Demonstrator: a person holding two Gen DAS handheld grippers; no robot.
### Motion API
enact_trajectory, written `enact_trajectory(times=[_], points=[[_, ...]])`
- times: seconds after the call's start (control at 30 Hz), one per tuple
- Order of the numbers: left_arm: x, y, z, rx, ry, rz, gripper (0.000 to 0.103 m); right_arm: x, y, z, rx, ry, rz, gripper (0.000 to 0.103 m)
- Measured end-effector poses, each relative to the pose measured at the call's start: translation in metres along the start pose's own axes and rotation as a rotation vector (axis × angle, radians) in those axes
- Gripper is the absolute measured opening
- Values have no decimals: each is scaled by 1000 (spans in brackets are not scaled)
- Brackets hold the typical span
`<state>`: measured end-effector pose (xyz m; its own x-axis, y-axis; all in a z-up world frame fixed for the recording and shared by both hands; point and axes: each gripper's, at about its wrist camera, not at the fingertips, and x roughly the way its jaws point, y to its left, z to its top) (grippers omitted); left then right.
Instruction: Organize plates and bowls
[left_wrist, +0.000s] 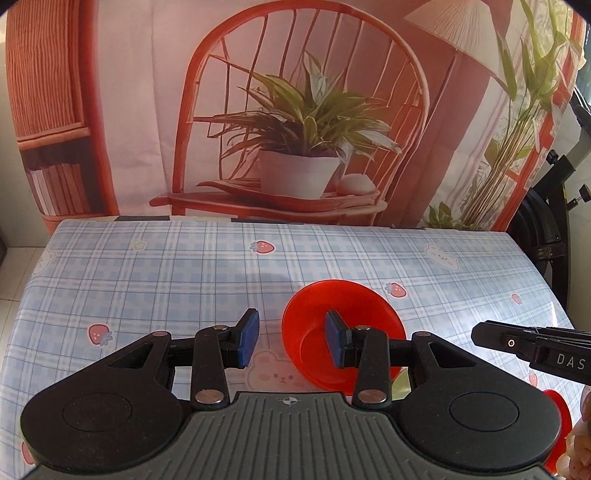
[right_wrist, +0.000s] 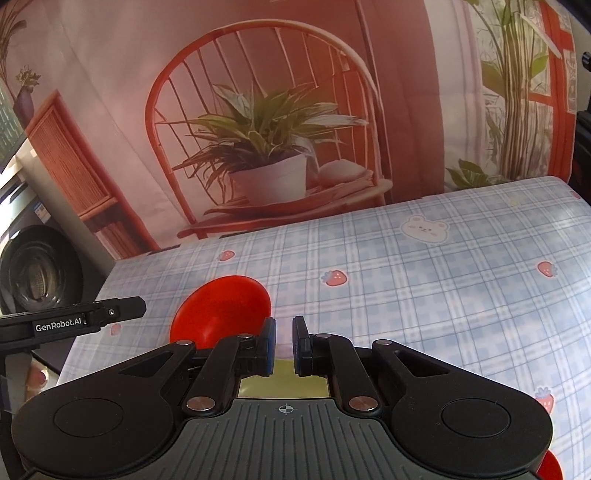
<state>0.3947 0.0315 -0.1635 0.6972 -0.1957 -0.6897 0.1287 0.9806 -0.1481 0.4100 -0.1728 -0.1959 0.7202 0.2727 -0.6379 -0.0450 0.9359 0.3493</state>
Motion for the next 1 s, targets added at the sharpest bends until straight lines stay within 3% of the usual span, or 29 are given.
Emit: enact_trajectory(times=[0.27, 0.4, 0.57, 0.67, 0.77, 0.83, 1.0], points=[[37, 7, -8, -46, 41, -2, 41, 58, 20, 15, -124, 95, -45, 17], [47, 6, -16, -69, 60, -9, 41, 75, 14, 17, -61, 118, -37, 25], [56, 13, -24, -100, 75, -8, 36, 94, 13, 14, -16, 163, -37, 25], [62, 16, -25, -111, 85, -21, 19, 100, 15, 11, -11, 183, -38, 20], [63, 16, -26, -101, 86, -28, 11, 100, 19, 9, -18, 185, -40, 11], [62, 14, -27, -96, 86, -24, 11, 99, 23, 8, -26, 186, -31, 5], [54, 15, -27, -99, 79, -9, 11, 94, 30, 8, -39, 178, -34, 5]])
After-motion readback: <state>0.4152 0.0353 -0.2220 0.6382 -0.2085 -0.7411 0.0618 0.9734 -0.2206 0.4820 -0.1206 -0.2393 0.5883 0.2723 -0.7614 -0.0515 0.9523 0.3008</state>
